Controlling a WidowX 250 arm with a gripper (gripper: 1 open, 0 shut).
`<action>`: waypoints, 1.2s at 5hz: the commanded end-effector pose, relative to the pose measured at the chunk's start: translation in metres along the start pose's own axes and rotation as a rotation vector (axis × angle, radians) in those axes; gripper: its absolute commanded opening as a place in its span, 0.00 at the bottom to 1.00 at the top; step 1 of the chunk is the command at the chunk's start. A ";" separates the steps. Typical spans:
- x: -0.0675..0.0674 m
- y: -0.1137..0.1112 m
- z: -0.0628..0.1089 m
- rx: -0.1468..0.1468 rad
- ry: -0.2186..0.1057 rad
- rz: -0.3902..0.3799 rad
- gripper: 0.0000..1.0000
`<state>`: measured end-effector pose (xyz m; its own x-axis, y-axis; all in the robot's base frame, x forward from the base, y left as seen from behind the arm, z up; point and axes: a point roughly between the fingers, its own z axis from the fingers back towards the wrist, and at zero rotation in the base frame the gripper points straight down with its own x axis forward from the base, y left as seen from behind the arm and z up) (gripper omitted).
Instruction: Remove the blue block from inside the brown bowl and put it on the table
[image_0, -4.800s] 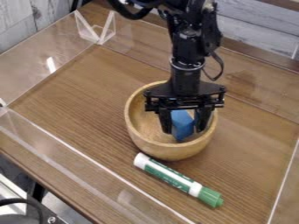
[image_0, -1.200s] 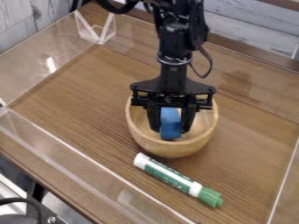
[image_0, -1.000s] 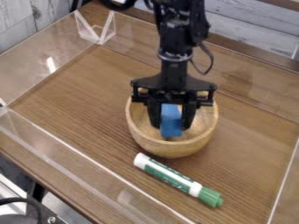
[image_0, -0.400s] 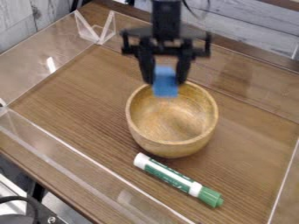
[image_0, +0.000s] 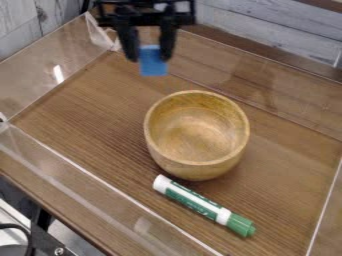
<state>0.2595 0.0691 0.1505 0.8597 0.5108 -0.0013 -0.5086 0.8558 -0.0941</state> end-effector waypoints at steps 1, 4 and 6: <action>0.003 0.007 0.016 -0.020 -0.101 -0.008 0.00; 0.000 0.011 -0.014 -0.014 -0.172 -0.025 0.00; -0.005 0.003 -0.021 -0.023 -0.215 -0.035 0.00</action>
<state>0.2506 0.0672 0.1150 0.8515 0.4986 0.1621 -0.4874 0.8668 -0.1058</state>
